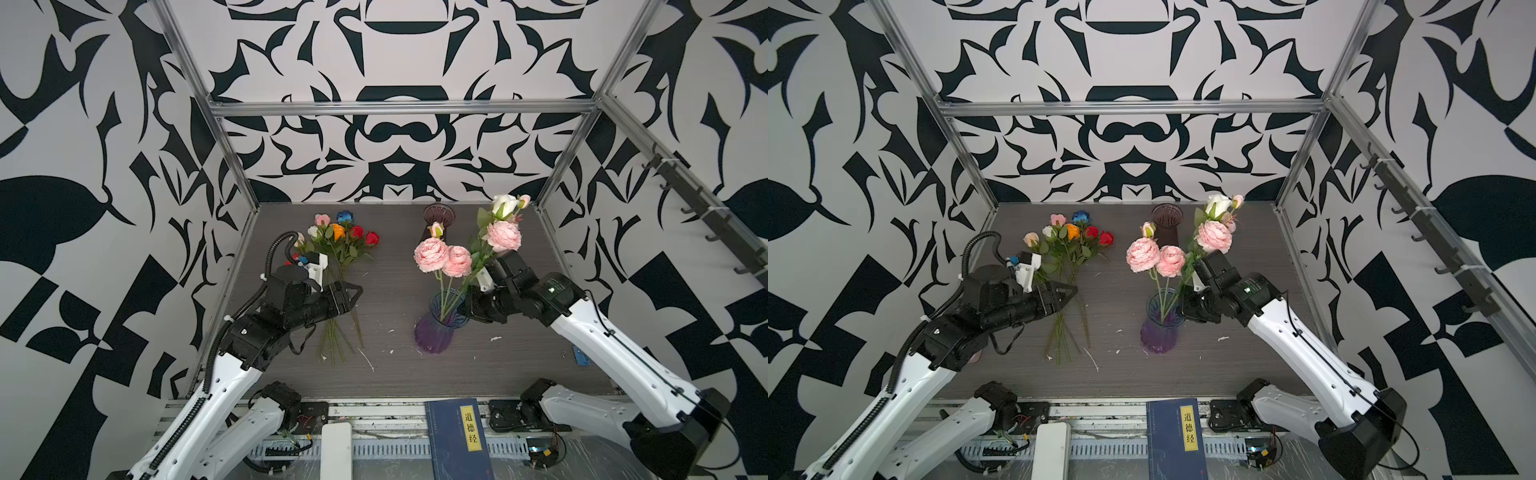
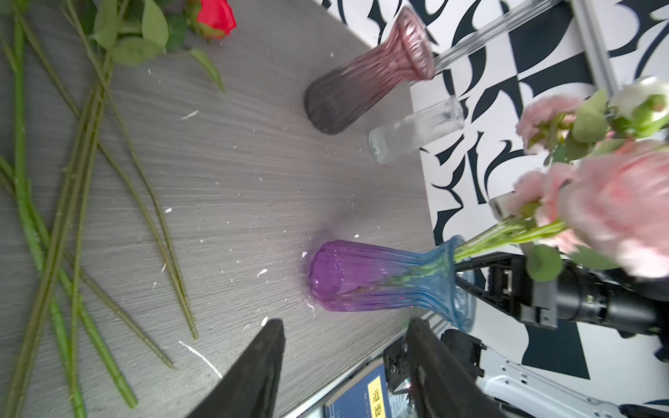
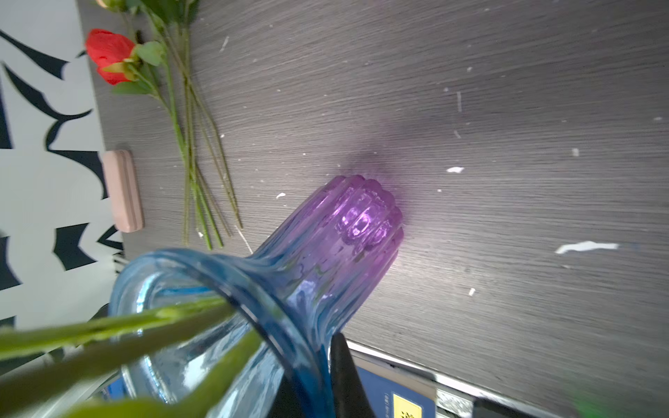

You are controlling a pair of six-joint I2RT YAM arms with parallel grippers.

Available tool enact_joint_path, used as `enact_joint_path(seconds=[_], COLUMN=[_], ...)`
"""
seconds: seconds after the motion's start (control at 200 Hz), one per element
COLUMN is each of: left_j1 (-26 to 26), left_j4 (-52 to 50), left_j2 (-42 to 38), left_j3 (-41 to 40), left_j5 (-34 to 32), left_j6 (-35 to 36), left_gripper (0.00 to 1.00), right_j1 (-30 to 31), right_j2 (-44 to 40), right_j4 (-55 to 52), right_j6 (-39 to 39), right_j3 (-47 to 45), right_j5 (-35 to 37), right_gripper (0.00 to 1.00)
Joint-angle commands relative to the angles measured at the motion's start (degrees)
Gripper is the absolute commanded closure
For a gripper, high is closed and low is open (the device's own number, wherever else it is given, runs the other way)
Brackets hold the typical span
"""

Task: Arrange flowers in a vase
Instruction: Pick up the vase from the bottom-center of the table, then place the flower at the top-center of the table.

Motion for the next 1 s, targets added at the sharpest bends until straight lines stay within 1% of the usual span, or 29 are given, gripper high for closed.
enact_joint_path(seconds=[0.0,0.255,0.415,0.525,0.585,0.765,0.84,0.905,0.995], left_j1=[0.16,0.16,0.16,0.16,0.16,0.16,0.16,0.16,0.16], left_j4=[-4.09,-6.63,-7.48,-7.60,-7.60,-7.11,-7.07,-7.07,-7.07], left_j2=[-1.24,-3.63,-5.73,-6.81,-7.17,-7.23,-7.19,-7.27,-7.36], left_j3=[3.85,10.93,10.93,10.05,9.58,8.68,8.52,8.26,7.89], left_j5=[-1.78,-4.24,-5.96,-6.17,-6.20,-5.78,-5.75,-5.79,-5.86], left_j6=[-0.20,-0.04,0.72,0.40,0.30,-0.05,-0.05,-0.05,-0.05], left_gripper=[0.42,0.43,0.43,0.42,0.42,0.42,0.42,0.42,0.42], right_j1=[0.03,0.03,0.03,0.09,0.12,-0.02,-0.83,-2.14,-3.50], right_j2=[2.70,19.82,30.76,38.19,42.23,56.44,61.86,64.49,65.43], right_j4=[1.88,1.71,1.82,-0.72,-3.06,-13.14,-16.03,-15.96,-12.39], right_j6=[-2.07,-6.36,-7.71,-8.95,-10.01,-14.31,-14.42,-13.60,-12.72], right_j3=[9.53,30.80,43.02,53.31,59.45,83.61,92.79,95.70,93.66], right_j5=[1.43,-0.15,-1.34,-1.73,-1.26,1.83,1.71,1.06,-0.36], right_gripper=[1.00,1.00,1.00,1.00,1.00,1.00,1.00,1.00,1.00])
